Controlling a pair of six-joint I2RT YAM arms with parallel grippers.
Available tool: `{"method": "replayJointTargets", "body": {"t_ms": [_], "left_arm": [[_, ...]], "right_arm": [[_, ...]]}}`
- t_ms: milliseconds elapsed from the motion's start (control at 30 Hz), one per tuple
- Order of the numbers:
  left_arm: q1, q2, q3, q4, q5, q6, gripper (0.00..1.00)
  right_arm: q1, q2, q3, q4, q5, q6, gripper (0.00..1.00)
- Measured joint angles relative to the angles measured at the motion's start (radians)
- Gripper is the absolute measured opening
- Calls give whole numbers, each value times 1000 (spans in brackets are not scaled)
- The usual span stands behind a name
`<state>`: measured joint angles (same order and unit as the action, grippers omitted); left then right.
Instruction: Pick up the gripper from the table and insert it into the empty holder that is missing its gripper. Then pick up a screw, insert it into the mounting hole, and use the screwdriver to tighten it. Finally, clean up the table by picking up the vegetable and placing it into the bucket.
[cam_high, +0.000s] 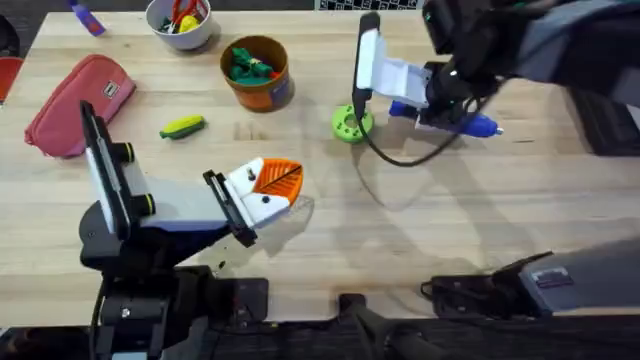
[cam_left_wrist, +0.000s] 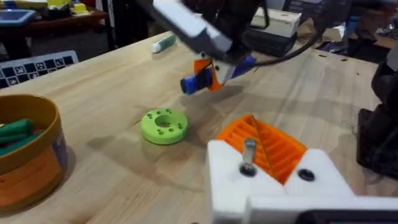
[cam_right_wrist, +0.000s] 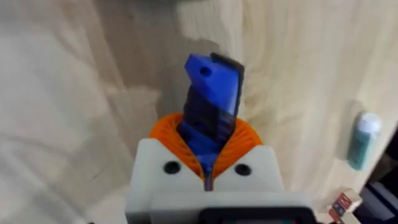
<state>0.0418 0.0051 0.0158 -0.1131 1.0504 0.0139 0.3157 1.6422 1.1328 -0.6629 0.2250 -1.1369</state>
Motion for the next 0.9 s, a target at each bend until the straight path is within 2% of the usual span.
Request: {"method": "replayJointTargets", "body": {"t_ms": [100,167,200,333,367,400,433,600,633,700,900], "left_arm": [[0,0,0,0,0,0,18],[0,0,0,0,0,0,18],[0,0,0,0,0,0,18],[0,0,0,0,0,0,18],[0,0,0,0,0,0,18],[0,0,0,0,0,0,18],[0,0,0,0,0,2,53],[0,0,0,0,0,3,841],[0,0,0,0,0,-1,946],[0,0,0,0,0,1,984],[0,0,0,6,-17,1,986]], "right_arm": [[-19,88,0,36,23,-18,25],[-23,127,0,43,36,-21,134],[-23,136,2,45,45,-24,244],[-22,128,17,82,67,-30,831],[-23,124,18,86,69,-30,944],[-23,118,18,89,70,-20,981],[-23,113,18,89,70,-7,987],[-16,50,18,109,67,149,991],[-13,21,18,110,66,194,992],[-4,-40,18,112,66,265,991],[58,-241,19,120,66,541,992]]}}
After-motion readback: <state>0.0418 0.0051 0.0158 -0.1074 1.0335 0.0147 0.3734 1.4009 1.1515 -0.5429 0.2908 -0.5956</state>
